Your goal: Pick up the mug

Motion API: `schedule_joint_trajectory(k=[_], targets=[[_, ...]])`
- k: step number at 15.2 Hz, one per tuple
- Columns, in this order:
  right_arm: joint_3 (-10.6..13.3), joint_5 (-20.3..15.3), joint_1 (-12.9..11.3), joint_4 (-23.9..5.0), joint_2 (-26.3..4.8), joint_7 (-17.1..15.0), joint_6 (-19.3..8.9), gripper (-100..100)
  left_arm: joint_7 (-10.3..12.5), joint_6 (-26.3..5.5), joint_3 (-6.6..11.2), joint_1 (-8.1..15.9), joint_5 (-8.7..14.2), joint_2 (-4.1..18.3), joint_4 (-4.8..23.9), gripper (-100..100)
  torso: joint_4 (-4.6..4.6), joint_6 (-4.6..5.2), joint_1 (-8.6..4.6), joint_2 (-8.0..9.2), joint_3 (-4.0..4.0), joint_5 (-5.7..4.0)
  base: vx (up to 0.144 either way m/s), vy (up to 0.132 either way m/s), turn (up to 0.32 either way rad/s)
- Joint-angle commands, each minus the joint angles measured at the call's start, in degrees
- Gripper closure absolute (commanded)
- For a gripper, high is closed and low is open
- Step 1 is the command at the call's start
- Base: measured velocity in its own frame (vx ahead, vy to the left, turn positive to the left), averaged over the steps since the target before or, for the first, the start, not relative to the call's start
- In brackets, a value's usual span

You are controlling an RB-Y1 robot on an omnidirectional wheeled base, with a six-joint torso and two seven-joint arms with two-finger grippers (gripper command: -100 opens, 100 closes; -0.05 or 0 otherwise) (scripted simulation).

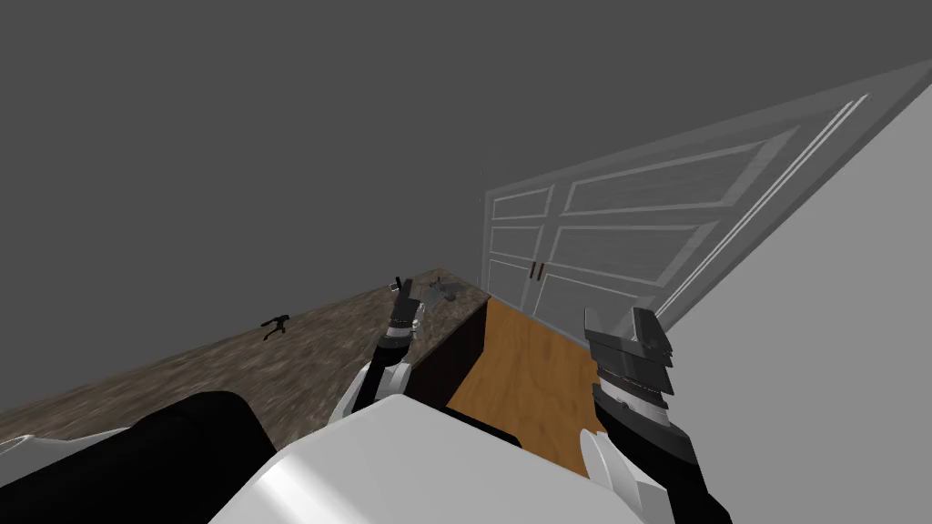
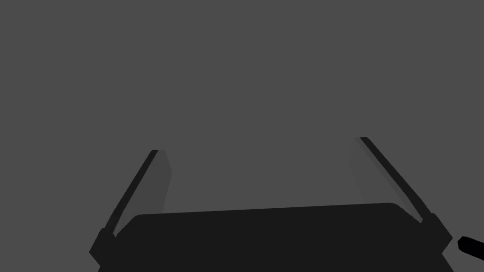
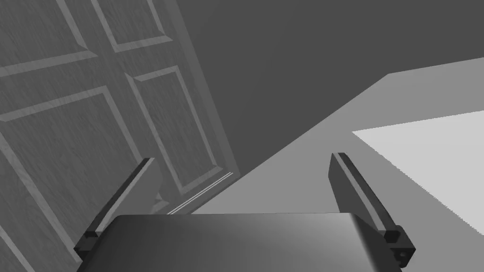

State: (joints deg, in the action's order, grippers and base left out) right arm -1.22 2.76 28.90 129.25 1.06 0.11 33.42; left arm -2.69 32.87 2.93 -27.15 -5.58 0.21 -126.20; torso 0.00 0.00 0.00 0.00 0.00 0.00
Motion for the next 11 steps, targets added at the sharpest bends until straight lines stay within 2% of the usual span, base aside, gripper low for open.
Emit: schedule_joint_trajectory(k=[1,2,5,6,8,9,10,11], targets=[[0.00,0.00,0.00,0.00,0.00,0.00,0.00,0,-0.10,-1.34,0.60,-0.64,1.13,2.62,0.12,-100,0.00,0.00,0.00,0.00,0.00,0.00,-0.041,-0.051,-0.059],[0.01,0.00,-0.01,0.00,0.00,0.00,0.00,0,-0.10,-1.34,0.60,-0.64,1.13,2.62,0.12,-100,0.01,0.01,-0.11,0.09,0.04,-0.02,-0.063,-0.102,-0.062],[0.01,0.00,-0.01,0.00,0.01,0.00,0.00,0,-0.35,-4.65,2.03,-2.19,3.92,6.86,0.44,-100,0.05,0.01,-0.40,0.23,0.13,-0.09,-0.050,-0.101,-0.064],[0.01,0.00,-0.01,0.00,0.01,0.00,0.00,0,-0.35,-4.65,2.03,-2.19,3.92,7.14,0.44,-100,0.05,0.01,-0.37,0.22,0.13,-0.08,-0.033,-0.054,-0.048],[0.01,0.00,-0.01,0.00,0.01,0.00,0.00,0,-0.58,-7.53,3.36,-3.67,6.60,10.27,0.77,-100,0.04,0.01,-0.19,0.16,0.09,-0.05,-0.019,-0.030,-0.081],[0.01,0.00,-0.01,0.00,0.00,0.00,0.00,0,-0.58,-7.84,3.36,-3.67,6.60,10.74,0.77,-100,0.03,0.01,-0.13,0.13,0.08,-0.03,-0.007,-0.017,-0.066],[0.00,0.00,0.00,0.00,0.00,0.00,0.00,0,-0.71,-9.58,4.13,-4.53,8.15,12.52,0.97,-100,0.02,0.01,-0.08,0.09,0.05,-0.02,-0.001,-0.012,-0.065],[0.00,0.00,0.00,0.00,0.00,0.00,0.00,0,-0.71,-9.69,4.13,-4.53,8.15,12.69,0.97,-100,0.01,0.01,-0.04,0.06,0.04,-0.01,0.001,-0.007,-0.052]])
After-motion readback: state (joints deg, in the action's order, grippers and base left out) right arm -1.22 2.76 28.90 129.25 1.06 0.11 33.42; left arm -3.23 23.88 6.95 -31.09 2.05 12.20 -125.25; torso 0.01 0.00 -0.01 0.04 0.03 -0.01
